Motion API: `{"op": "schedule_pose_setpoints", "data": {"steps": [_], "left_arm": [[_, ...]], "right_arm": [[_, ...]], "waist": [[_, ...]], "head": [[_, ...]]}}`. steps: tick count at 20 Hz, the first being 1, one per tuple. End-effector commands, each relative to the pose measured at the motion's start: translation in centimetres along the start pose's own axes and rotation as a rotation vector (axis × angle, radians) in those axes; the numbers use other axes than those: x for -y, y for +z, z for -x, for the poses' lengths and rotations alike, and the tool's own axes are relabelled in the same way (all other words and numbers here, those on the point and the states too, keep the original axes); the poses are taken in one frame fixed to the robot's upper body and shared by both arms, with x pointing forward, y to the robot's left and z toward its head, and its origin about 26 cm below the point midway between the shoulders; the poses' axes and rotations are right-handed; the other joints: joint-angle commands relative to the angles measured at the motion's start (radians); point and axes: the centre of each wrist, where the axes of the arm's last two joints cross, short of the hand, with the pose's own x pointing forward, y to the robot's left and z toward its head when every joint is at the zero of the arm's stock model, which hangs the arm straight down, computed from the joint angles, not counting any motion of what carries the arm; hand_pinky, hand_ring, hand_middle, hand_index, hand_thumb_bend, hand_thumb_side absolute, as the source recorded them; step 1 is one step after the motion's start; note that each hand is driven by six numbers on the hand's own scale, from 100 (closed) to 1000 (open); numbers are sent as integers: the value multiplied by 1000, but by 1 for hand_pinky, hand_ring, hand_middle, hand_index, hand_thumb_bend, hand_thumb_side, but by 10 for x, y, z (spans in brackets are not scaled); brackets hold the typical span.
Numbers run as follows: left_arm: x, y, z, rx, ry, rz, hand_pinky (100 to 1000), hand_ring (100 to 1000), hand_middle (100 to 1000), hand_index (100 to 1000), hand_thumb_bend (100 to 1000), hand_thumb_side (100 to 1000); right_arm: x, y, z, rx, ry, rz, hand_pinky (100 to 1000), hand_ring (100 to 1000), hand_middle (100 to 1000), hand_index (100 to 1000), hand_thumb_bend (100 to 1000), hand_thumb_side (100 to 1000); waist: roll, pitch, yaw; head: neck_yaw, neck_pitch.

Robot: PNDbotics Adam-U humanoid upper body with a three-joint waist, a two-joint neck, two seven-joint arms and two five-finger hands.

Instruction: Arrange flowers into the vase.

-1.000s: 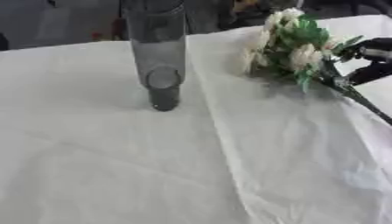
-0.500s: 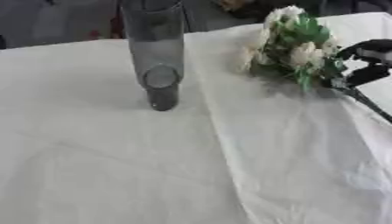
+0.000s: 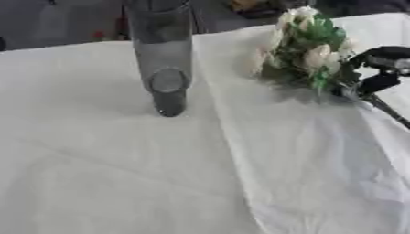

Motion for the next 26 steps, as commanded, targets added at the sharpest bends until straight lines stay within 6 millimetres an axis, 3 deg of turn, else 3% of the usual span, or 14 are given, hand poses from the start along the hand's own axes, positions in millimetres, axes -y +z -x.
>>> {"op": "schedule_pose_setpoints", "data": {"steps": [1,4,11,15,19,26], "left_arm": [[1,-7,-3,22,-4,27,761,679,745,866,121,872],[2,-7,-3,22,-4,30,761,680,745,866,121,872],[2,-7,-3,22,-6,34,761,680,744,866,119,872],[2,-7,-3,21,-7,35,762,680,744,866,119,872],[2,-7,-3,22,-8,37,762,680,744,866,118,872],[2,-8,-3,23,-10,41,762,679,741,865,117,872]], "right_arm": [[11,6,8,-20,9,26,687,860,791,885,421,728],[9,5,7,-19,5,26,665,829,763,858,370,690],[8,4,7,-21,-15,49,587,728,651,753,100,641],[6,3,8,-28,-24,51,568,701,616,723,100,619],[5,2,7,-17,-37,49,443,611,545,645,100,603],[1,1,8,-1,-88,24,306,464,454,560,100,427]], "waist": [[-6,-17,2],[-5,-15,3],[-5,-13,3],[-6,-12,6],[-6,-11,7],[-10,-6,12]], "head": [[-3,-10],[-7,-12],[-11,-11],[-14,-13],[-15,-12],[-11,-14]]}}
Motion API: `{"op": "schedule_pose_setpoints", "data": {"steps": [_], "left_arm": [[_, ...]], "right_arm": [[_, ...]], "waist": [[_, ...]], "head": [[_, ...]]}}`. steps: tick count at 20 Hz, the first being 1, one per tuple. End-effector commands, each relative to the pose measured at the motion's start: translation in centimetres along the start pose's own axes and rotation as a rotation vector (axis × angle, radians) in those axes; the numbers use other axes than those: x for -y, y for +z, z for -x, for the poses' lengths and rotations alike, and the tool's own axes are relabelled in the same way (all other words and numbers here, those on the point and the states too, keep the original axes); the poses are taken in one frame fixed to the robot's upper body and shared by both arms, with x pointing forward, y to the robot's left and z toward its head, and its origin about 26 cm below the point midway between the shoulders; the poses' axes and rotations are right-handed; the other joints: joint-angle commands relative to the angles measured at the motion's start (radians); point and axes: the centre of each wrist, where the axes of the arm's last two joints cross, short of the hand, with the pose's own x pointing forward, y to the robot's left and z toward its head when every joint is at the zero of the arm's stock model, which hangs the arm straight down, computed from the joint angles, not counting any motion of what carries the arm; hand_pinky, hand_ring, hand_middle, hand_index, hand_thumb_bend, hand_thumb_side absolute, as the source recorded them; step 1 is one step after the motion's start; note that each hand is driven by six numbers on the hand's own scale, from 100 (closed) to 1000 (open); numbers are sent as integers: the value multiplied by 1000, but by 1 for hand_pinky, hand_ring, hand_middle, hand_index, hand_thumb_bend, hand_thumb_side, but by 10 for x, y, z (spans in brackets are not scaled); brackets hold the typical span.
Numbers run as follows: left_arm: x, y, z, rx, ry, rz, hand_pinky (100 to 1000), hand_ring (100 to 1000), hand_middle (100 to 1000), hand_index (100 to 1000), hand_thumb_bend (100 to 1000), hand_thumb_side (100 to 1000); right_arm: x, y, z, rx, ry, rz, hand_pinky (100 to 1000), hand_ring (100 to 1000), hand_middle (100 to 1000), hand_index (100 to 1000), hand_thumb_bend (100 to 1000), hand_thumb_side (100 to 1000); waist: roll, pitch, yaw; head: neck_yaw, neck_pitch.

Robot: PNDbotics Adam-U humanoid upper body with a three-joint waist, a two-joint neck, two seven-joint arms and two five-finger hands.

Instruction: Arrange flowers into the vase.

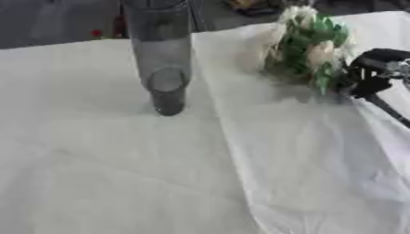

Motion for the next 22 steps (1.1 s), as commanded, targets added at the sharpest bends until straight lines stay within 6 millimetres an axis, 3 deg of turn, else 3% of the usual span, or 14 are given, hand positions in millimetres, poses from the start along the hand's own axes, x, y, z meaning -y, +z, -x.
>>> {"op": "schedule_pose_setpoints", "data": {"steps": [1,7,10,14,22], "left_arm": [[0,-7,-4,24,-8,26,762,679,740,865,117,872],[1,-8,-4,27,-8,28,762,680,732,862,116,872],[1,-8,-4,28,-9,28,763,681,732,861,117,873],[1,-8,-4,26,-9,27,763,679,730,861,116,872],[0,-7,-4,19,-8,23,763,679,730,859,117,872]], "right_arm": [[10,6,9,-12,-20,11,302,461,452,553,100,417],[9,6,10,-20,-46,33,186,352,370,377,100,295],[10,7,9,-31,-52,84,100,244,253,292,100,285],[11,8,9,-26,-108,158,100,112,108,194,100,256],[13,10,13,38,-242,152,100,100,100,153,100,106]], "waist": [[-6,-16,4],[-5,-12,10],[-6,-11,9],[-6,-13,7],[-7,-25,0]], "head": [[-1,-14],[-4,-17],[-5,-16],[-5,-16],[-2,-10]]}}
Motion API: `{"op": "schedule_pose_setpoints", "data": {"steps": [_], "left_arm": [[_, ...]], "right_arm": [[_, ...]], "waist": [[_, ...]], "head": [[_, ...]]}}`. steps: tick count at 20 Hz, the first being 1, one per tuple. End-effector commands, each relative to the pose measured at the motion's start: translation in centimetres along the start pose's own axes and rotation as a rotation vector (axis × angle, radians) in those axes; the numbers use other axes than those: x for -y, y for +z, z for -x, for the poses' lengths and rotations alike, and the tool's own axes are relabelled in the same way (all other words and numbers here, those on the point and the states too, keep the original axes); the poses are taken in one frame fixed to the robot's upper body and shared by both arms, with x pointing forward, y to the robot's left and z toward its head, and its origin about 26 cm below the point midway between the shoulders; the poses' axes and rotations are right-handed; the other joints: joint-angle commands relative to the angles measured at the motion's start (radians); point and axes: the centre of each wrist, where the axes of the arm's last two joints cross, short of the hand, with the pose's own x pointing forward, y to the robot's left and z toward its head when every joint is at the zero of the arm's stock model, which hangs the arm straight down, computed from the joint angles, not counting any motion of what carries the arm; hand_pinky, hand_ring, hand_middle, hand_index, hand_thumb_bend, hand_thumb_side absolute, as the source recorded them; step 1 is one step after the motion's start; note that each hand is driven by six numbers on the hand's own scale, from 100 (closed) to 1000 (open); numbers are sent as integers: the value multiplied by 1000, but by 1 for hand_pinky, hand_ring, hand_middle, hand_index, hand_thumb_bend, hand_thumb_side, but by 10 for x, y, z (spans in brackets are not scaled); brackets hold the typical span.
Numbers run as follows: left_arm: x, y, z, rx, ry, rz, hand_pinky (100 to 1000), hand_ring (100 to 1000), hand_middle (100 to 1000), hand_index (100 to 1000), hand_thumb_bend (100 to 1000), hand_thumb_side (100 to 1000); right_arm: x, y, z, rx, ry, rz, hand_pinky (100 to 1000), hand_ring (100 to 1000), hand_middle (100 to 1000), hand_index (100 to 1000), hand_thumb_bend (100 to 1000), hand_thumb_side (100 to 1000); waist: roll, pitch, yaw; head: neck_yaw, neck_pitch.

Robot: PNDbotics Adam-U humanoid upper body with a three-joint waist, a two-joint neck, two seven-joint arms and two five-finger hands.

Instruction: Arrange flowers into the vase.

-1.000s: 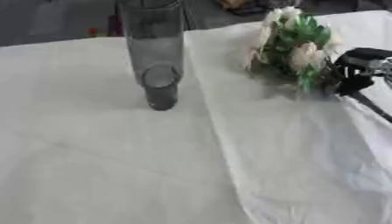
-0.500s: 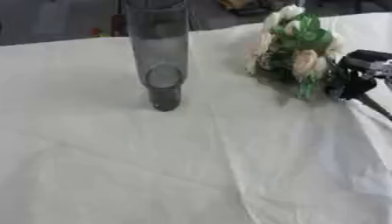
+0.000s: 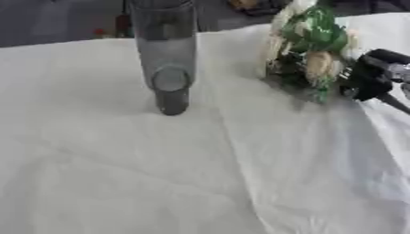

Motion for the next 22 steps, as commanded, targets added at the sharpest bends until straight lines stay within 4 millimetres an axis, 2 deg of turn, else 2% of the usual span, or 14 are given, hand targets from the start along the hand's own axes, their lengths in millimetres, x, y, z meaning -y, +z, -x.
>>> {"op": "schedule_pose_setpoints", "data": {"steps": [1,10,22], "left_arm": [[-1,-6,-4,18,-6,15,763,678,729,859,116,872],[-2,-5,-5,11,-7,8,764,678,723,858,117,871],[-5,-4,-6,-6,-3,-5,764,678,717,857,121,869]], "right_arm": [[25,8,5,13,-53,15,100,100,100,149,100,100],[38,14,4,64,-311,-58,100,100,100,118,100,100],[78,30,-11,176,-589,-97,100,100,100,103,100,100]], "waist": [[-5,-30,-4],[-5,-43,-16],[-19,-74,-22]], "head": [[-1,-2],[12,3],[34,26]]}}
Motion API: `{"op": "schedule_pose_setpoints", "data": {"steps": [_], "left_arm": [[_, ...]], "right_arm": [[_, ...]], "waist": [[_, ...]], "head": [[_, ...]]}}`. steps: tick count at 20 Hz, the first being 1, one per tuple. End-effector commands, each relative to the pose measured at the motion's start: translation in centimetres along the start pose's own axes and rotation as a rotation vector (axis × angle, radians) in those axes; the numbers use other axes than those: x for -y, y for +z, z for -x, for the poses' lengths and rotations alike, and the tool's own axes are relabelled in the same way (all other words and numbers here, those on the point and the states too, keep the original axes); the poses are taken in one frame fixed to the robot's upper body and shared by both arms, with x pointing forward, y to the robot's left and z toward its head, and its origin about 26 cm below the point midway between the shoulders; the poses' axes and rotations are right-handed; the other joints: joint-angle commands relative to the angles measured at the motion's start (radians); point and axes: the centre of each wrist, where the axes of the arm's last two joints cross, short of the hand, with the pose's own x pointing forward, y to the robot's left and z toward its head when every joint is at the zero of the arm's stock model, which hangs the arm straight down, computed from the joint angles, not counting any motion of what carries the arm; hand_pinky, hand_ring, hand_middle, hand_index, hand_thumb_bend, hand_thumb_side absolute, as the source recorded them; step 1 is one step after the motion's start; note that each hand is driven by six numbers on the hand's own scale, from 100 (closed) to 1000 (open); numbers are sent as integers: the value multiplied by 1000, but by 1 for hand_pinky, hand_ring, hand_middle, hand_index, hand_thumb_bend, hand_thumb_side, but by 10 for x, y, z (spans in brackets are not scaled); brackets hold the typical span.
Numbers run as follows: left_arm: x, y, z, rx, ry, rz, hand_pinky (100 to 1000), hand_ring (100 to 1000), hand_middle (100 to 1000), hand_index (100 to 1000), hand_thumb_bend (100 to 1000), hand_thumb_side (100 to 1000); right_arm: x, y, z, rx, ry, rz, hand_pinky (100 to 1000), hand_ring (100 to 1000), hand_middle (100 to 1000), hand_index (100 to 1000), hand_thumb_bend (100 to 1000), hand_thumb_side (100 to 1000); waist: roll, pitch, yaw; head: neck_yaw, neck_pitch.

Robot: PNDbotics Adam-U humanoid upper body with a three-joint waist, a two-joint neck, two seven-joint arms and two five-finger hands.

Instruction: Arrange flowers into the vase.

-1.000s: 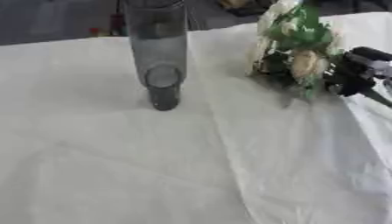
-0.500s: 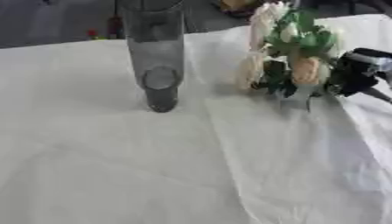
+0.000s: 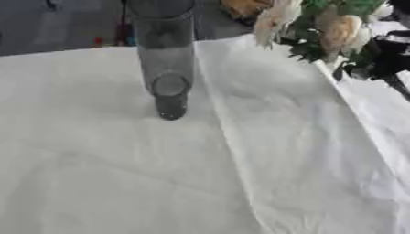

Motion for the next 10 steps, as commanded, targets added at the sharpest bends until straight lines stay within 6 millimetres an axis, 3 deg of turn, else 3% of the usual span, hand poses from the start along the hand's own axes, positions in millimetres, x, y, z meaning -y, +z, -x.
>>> {"op": "schedule_pose_setpoints", "data": {"steps": [1,10], "left_arm": [[-4,-5,-6,8,-13,15,764,678,717,857,122,868],[-6,-5,-7,-2,-7,13,764,677,717,857,124,868]], "right_arm": [[27,20,-24,55,-23,43,100,100,100,102,100,100],[46,35,-61,195,-176,45,100,100,100,100,100,100]], "waist": [[-9,-30,3],[-29,-46,20]], "head": [[8,11],[18,26]]}}
